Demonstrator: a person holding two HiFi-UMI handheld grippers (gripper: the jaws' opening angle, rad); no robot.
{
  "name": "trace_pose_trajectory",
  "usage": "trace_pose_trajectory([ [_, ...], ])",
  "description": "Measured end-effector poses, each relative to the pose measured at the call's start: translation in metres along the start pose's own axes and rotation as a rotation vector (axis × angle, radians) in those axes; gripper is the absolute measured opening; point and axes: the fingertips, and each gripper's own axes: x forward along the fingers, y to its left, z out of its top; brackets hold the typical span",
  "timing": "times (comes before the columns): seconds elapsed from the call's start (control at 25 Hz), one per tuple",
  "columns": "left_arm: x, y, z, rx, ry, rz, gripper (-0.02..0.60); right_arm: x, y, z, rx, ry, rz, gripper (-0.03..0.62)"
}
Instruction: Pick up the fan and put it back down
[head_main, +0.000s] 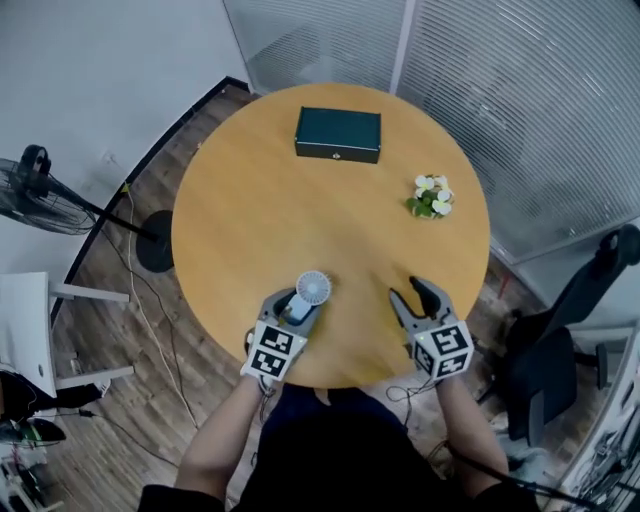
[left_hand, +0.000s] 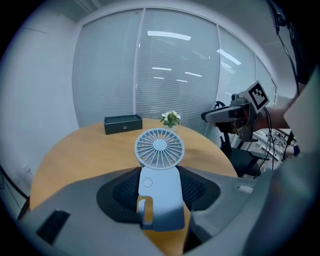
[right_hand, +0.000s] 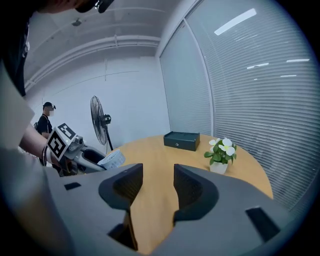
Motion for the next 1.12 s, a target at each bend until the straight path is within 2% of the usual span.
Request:
trace_pose_trajectory([
  [0.4,-0.079,0.070,-0.046,-0.121,-0.003,0.189,0.215,0.053,0.054,0.043,-0.028,-0.039,0.115,0.193],
  [0.64,-0.110,0.120,-0.078,-0.183,0.006,0.270,0.215,0.079,0.086,0.047,-0.028,-0.020,0.144,0.189],
  [0.88,-0.115,0.169,-0.124,-0.236,0.060,0.322,0.215,0.095,0.106,0.039,-0.016,0.017,0.132,0.184],
  [1.12,-0.098,0.205,-0.161,-0.258,0.112,0.314,0.215,0.106,0.116,0.024,-0.009,0.074,0.087,0.184],
])
